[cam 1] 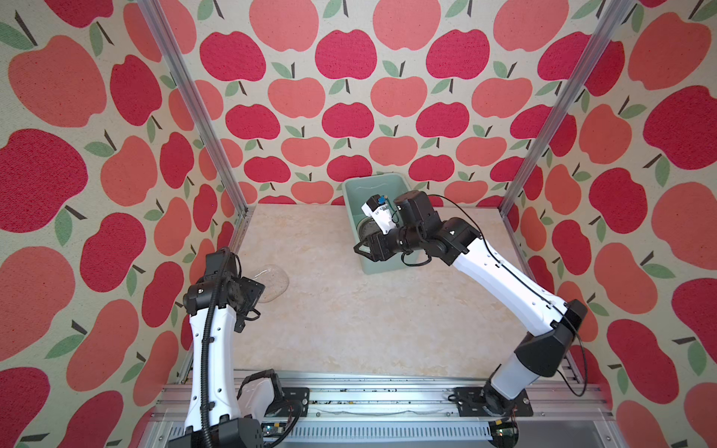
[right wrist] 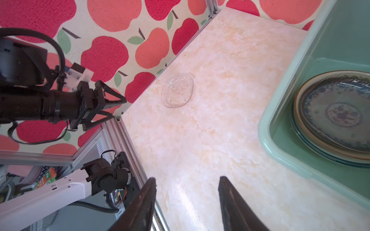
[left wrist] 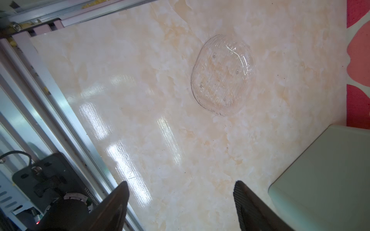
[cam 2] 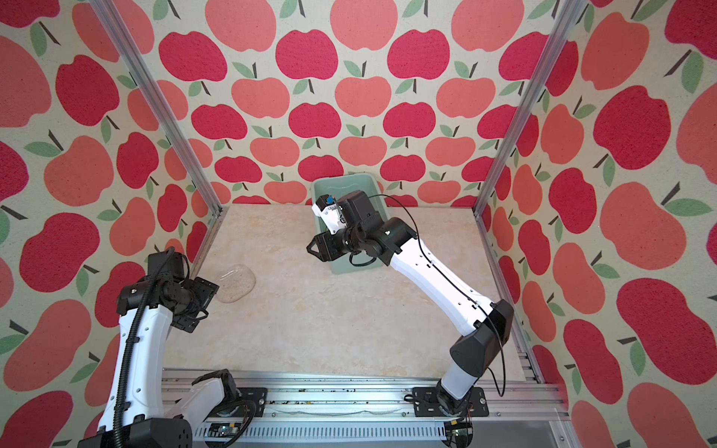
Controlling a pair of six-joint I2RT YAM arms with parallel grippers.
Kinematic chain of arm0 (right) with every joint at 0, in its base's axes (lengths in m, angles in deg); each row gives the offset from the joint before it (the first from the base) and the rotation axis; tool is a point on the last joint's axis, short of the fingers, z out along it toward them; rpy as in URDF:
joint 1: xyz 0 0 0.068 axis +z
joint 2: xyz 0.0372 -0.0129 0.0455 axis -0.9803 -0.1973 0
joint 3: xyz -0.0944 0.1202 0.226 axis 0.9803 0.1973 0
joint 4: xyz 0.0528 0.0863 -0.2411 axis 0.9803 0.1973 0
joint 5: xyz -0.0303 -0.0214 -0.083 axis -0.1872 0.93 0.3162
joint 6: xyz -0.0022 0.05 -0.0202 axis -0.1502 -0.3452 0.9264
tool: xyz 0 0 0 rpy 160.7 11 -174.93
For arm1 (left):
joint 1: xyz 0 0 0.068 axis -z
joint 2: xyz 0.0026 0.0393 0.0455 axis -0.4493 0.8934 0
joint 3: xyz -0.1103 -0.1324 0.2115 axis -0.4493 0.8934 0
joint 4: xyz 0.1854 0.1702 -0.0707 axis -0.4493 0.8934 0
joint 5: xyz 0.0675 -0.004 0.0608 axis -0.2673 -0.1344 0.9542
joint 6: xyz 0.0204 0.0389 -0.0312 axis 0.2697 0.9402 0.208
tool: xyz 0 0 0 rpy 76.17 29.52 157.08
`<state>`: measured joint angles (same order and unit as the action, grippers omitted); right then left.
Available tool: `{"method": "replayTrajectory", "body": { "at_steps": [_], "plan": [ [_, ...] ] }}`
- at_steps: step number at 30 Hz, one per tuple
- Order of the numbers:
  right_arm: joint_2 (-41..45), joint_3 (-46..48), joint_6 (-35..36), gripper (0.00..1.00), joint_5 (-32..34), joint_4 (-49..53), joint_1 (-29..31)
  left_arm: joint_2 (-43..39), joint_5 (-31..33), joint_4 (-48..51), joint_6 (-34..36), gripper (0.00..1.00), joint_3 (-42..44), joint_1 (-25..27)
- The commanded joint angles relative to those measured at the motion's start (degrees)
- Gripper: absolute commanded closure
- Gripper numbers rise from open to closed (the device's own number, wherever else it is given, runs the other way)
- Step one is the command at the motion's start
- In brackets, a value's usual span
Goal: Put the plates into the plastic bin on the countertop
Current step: 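Move the left gripper to the small clear dish while the right reaches toward it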
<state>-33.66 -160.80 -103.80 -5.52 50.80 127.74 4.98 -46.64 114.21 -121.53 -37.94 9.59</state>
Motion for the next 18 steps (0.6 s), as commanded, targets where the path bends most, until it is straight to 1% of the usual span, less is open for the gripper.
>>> {"method": "replayTrajectory", "body": {
  "at_steps": [1,5,8,13,18],
  "plan": [
    [4.66,5.84,1.12,0.46,-4.37,-9.75,1.08,2.06,4.45,-2.60,5.57,0.16,2.72,-1.92],
    [6.11,8.72,3.57,0.46,-4.76,-8.20,2.02,6.49,6.47,-9.88,11.86,0.16,5.37,-3.49],
    [6.72,10.71,4.18,0.46,-4.93,-8.13,2.01,10.43,6.19,-15.30,15.81,0.17,6.54,-4.42],
    [6.68,13.47,2.68,0.46,-5.77,-9.82,2.03,17.69,1.89,-23.14,19.29,0.21,6.31,-6.30],
    [5.06,14.09,1.09,0.46,-6.75,-10.68,2.03,25.56,-1.82,-27.45,22.64,0.28,4.15,-6.84]
  ]
}}
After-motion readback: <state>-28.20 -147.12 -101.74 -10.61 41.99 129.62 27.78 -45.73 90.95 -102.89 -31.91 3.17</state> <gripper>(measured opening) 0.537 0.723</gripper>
